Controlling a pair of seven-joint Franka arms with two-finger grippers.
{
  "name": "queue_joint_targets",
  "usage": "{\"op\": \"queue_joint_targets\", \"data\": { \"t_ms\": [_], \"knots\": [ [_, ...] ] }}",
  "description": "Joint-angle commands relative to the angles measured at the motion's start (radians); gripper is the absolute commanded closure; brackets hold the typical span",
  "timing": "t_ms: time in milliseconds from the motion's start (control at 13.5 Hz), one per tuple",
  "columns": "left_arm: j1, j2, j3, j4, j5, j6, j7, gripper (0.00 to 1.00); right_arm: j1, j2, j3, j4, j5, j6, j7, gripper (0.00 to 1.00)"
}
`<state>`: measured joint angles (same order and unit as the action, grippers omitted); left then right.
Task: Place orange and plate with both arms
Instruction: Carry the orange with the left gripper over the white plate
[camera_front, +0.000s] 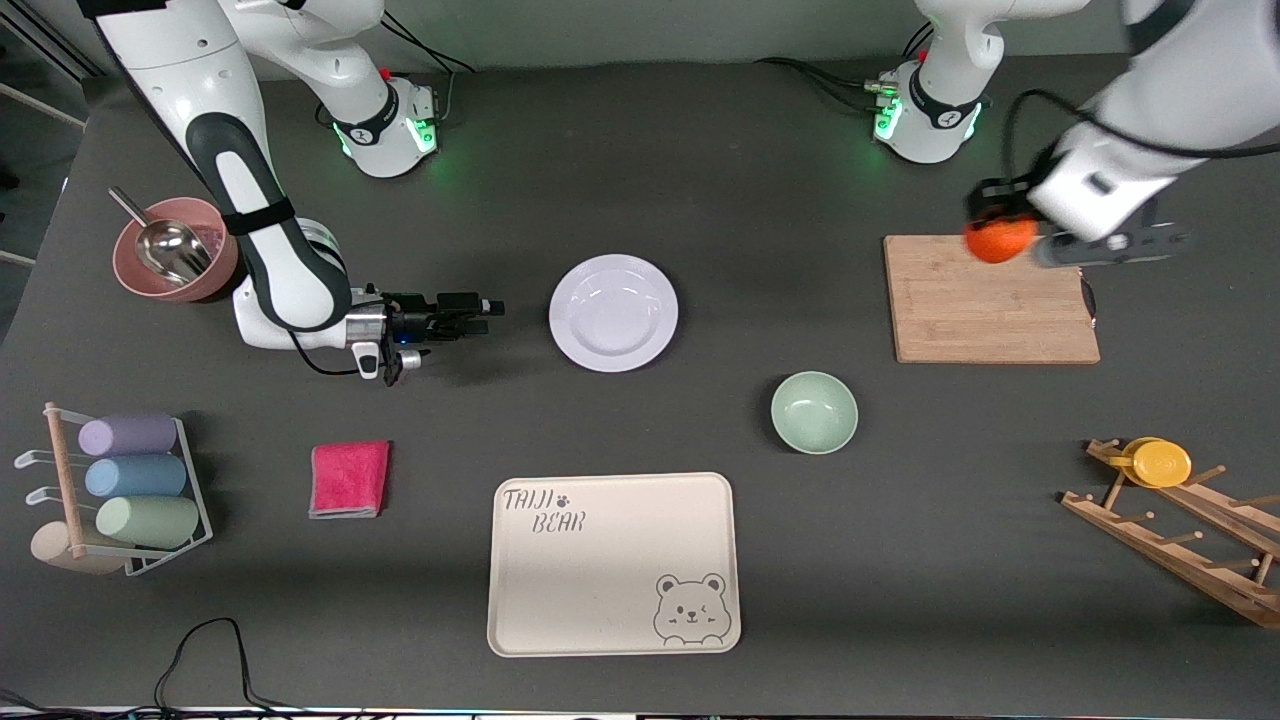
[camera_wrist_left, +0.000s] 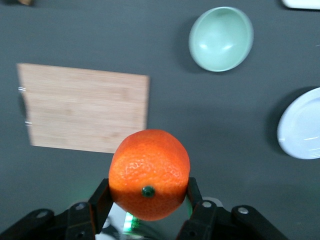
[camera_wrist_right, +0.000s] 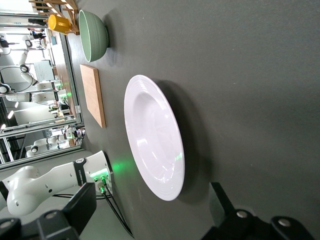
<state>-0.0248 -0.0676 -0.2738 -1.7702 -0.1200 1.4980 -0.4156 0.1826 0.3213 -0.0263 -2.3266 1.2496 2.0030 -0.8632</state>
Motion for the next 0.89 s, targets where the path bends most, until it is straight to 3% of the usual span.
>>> {"op": "queue_joint_targets", "data": {
  "t_ms": [0, 223, 520, 817],
  "knots": [
    [-0.036, 0.205, -0.120, 0.205, -0.020, 0.030, -0.284, 1.00, 0.001, 0.004, 0.000, 0.001, 0.030, -0.003, -0.034, 0.00],
    [-0.113, 0.331, -0.191, 0.241, -0.009, 0.173, -0.538, 1.00, 0.001, 0.005, 0.000, 0.001, 0.031, -0.001, -0.036, 0.00],
    [-0.320, 0.480, -0.194, 0.232, 0.080, 0.421, -0.819, 1.00, 0.001, 0.015, 0.000, 0.001, 0.051, 0.000, -0.062, 0.00],
    [-0.437, 0.610, -0.193, 0.210, 0.150, 0.611, -0.951, 1.00, 0.001, 0.034, 0.000, 0.001, 0.074, 0.000, -0.091, 0.00]
  ]
}}
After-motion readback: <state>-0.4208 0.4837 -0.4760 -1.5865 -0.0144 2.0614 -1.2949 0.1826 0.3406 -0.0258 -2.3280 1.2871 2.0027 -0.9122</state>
